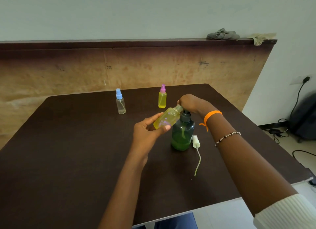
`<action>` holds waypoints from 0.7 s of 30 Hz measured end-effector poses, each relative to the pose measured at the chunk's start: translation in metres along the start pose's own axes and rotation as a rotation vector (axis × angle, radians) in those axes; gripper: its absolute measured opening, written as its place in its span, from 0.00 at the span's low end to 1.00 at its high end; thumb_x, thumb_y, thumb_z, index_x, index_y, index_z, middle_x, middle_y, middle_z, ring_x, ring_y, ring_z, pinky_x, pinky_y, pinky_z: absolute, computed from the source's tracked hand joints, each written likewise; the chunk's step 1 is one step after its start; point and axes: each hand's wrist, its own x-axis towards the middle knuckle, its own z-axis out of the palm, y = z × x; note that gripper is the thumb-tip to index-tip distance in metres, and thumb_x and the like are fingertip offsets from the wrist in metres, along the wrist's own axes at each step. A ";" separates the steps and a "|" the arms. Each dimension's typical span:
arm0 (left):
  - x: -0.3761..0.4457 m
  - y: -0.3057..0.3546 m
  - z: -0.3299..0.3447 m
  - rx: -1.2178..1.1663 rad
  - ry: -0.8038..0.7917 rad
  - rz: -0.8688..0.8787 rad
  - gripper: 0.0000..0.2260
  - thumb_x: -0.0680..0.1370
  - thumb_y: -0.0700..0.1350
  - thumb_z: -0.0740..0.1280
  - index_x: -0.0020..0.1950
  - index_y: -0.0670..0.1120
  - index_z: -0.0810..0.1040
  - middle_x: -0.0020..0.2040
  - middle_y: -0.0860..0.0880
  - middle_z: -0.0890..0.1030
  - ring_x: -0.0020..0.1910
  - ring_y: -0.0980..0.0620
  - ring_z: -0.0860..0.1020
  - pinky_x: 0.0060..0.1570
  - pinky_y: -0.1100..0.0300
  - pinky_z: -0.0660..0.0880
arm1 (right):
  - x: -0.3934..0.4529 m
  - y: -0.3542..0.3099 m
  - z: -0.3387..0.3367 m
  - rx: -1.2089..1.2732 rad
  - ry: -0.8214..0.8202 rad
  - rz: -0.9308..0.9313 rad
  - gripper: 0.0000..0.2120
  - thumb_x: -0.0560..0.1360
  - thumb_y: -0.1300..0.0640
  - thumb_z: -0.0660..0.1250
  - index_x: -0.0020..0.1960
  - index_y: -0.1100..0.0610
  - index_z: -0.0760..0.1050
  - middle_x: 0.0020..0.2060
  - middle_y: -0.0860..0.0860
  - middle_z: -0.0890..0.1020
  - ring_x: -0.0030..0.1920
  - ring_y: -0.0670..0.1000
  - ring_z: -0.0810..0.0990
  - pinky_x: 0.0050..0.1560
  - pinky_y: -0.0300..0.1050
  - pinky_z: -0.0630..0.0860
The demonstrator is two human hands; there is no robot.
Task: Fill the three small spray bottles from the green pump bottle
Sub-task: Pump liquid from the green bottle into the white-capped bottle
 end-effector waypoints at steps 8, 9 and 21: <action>-0.004 -0.002 0.003 -0.013 0.005 -0.010 0.20 0.70 0.36 0.74 0.60 0.50 0.79 0.55 0.48 0.82 0.51 0.56 0.80 0.42 0.73 0.74 | -0.001 0.000 0.002 0.106 0.002 0.006 0.15 0.80 0.65 0.53 0.60 0.67 0.74 0.51 0.62 0.76 0.40 0.54 0.72 0.38 0.42 0.68; -0.004 -0.002 0.002 -0.007 0.006 -0.011 0.20 0.70 0.37 0.74 0.60 0.50 0.79 0.55 0.49 0.82 0.51 0.56 0.80 0.43 0.72 0.74 | -0.003 0.001 0.001 0.152 0.010 0.008 0.14 0.80 0.64 0.53 0.60 0.62 0.72 0.49 0.59 0.73 0.36 0.52 0.71 0.35 0.40 0.69; -0.006 -0.001 0.005 -0.019 0.014 -0.011 0.20 0.70 0.35 0.73 0.61 0.46 0.79 0.49 0.53 0.83 0.43 0.66 0.80 0.40 0.75 0.73 | -0.013 0.000 0.004 0.115 0.067 0.016 0.16 0.79 0.66 0.53 0.64 0.69 0.70 0.58 0.64 0.76 0.44 0.56 0.72 0.34 0.39 0.67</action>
